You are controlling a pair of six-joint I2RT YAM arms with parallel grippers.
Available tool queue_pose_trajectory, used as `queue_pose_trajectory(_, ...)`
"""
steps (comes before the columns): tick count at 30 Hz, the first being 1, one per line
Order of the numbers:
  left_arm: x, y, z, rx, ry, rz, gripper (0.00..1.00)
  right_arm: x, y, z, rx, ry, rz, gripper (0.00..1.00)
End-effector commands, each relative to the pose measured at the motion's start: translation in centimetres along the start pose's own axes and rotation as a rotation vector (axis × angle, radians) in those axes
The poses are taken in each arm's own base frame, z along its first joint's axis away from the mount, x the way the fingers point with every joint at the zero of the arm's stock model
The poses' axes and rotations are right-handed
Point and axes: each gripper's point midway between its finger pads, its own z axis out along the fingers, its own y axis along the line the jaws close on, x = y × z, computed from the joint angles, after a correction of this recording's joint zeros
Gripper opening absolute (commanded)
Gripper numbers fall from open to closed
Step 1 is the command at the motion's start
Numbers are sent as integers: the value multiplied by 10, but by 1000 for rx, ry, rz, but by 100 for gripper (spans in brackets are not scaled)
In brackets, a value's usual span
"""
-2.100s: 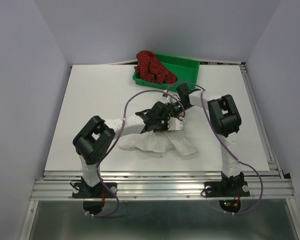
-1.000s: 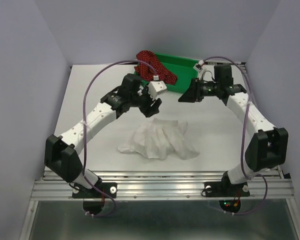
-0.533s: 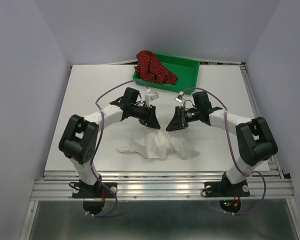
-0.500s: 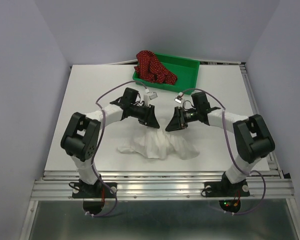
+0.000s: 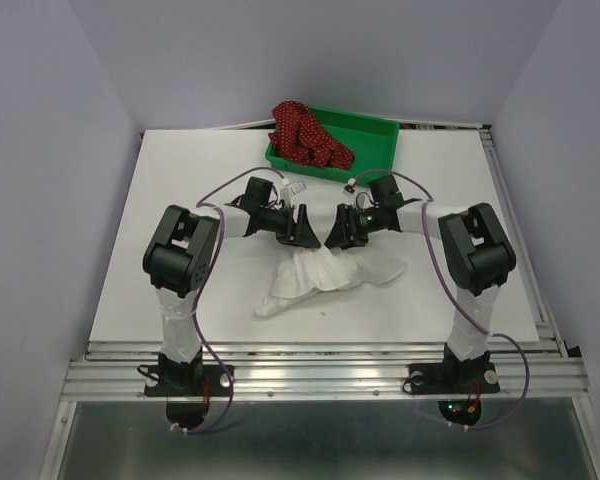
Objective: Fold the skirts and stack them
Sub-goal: Fold the skirt, then neatly place the folded skirt to the corner
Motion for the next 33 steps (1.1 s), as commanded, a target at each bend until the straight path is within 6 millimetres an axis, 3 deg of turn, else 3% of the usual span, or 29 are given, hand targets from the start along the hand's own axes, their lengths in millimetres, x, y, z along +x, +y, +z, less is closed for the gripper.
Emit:
queue_pose_trajectory(1, -36, -37, -26, -42, -73, 196, 70, -37, 1, -25, 154, -116, -150, 60)
queue_pose_trajectory(3, -55, -53, -43, -88, -118, 293, 78, -50, 22, -41, 159, -162, -191, 61)
queue_pose_trajectory(4, -59, -51, -55, -157, -130, 303, 80, -53, 35, -46, 163, -179, -223, 61)
queue_pose_trajectory(5, -75, -67, -76, -194, -191, 383, 87, -59, 52, -59, 196, -225, -262, 62)
queue_pose_trajectory(7, -92, -85, -109, -291, -287, 445, 98, -57, 65, -68, 240, -255, -335, 68)
queue_pose_trajectory(9, -105, -94, -134, -356, -346, 479, 99, -42, 77, -71, 309, -254, -419, 75)
queue_pose_trajectory(11, -116, -102, -162, -450, -400, 519, 99, -30, 76, -72, 381, -238, -484, 80)
queue_pose_trajectory(13, -116, -104, -177, -494, -413, 522, 99, -5, 73, -58, 412, -174, -505, 80)
queue_pose_trajectory(16, -119, -99, -194, -540, -429, 480, 99, 19, 64, -42, 459, -112, -522, 80)
queue_pose_trajectory(18, -114, -93, -198, -536, -410, 439, 99, 22, 61, -38, 486, -122, -544, 80)
queue_pose_trajectory(21, -108, -87, -201, -542, -406, 415, 99, 33, 48, -27, 510, -92, -521, 80)
queue_pose_trajectory(26, -107, -82, -207, -562, -434, 414, 99, 42, -14, -5, 677, -11, -456, 80)
queue_pose_trajectory(28, -107, -79, -209, -569, -433, 409, 99, 41, -35, -8, 751, 1, -451, 78)
queue_pose_trajectory(32, -108, -76, -213, -582, -427, 417, 99, 34, -75, -41, 837, 8, -385, 79)
queue_pose_trajectory(33, -109, -74, -215, -589, -427, 426, 99, 29, -91, -64, 869, -14, -341, 80)
